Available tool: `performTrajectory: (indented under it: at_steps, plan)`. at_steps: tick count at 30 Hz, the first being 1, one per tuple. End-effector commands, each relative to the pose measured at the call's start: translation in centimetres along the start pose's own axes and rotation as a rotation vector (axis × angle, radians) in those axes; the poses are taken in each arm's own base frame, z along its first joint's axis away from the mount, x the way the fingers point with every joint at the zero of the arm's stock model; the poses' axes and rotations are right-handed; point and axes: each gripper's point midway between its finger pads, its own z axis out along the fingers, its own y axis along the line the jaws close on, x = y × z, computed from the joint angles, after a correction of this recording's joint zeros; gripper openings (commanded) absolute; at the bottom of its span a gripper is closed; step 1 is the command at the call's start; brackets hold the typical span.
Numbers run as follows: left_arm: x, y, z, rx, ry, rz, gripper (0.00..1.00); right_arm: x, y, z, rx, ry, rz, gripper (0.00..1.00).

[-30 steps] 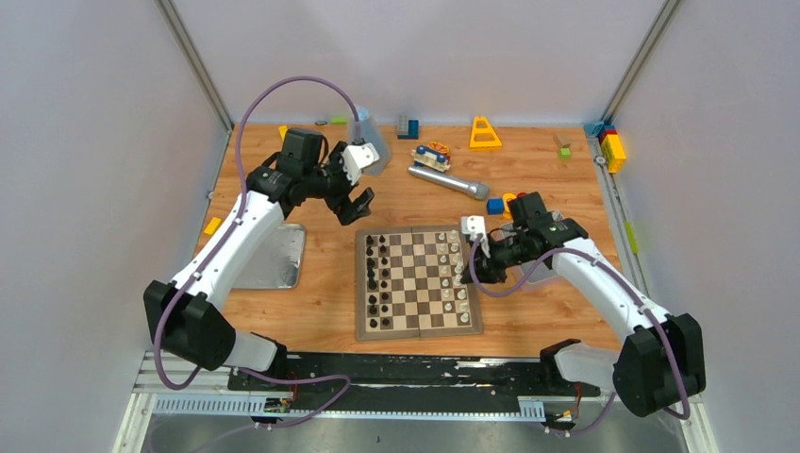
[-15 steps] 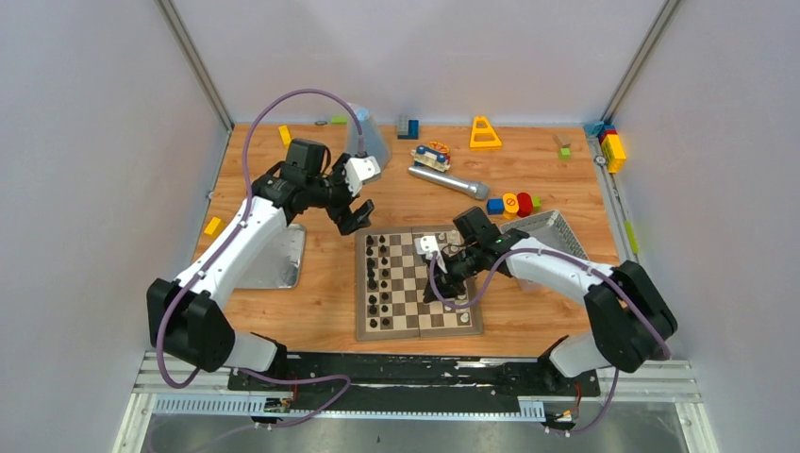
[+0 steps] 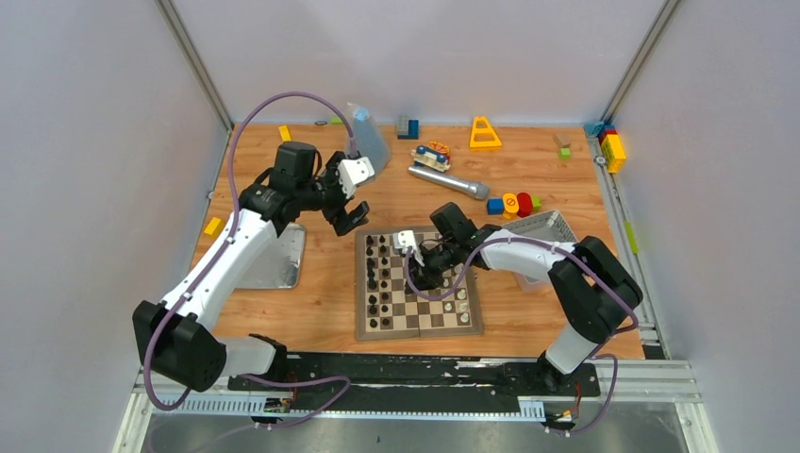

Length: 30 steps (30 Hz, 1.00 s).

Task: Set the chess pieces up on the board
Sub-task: Place the chess piece on the chessboard.

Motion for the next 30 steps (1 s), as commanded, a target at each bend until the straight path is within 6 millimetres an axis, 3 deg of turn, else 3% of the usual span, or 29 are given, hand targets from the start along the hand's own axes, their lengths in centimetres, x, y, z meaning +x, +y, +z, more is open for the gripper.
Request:
performTrajectory:
  at_steps: [1, 6, 20, 26, 30]
  plan:
    - [-0.9, 0.7, -0.7, -0.038, -0.038, 0.038, 1.00, -1.8, -1.3, 0.8, 0.019, -0.037, -0.068, 0.00]
    - [-1.1, 0.8, -0.8, -0.046, -0.047, 0.039, 1.00, -0.9, -1.3, 1.4, 0.028, -0.017, -0.081, 0.03]
    - [-1.0, 0.7, -0.8, -0.040, -0.043, 0.037, 1.00, -0.2, -0.4, 0.9, 0.045, 0.008, -0.098, 0.26]
    - [-0.8, 0.4, -0.9, -0.033, -0.041, 0.043, 1.00, -2.0, -0.3, -0.7, 0.103, -0.002, -0.129, 0.40]
    - [-0.2, -1.2, -0.8, 0.040, -0.034, 0.038, 1.00, -4.0, -0.3, -2.9, 0.181, -0.007, -0.153, 0.43]
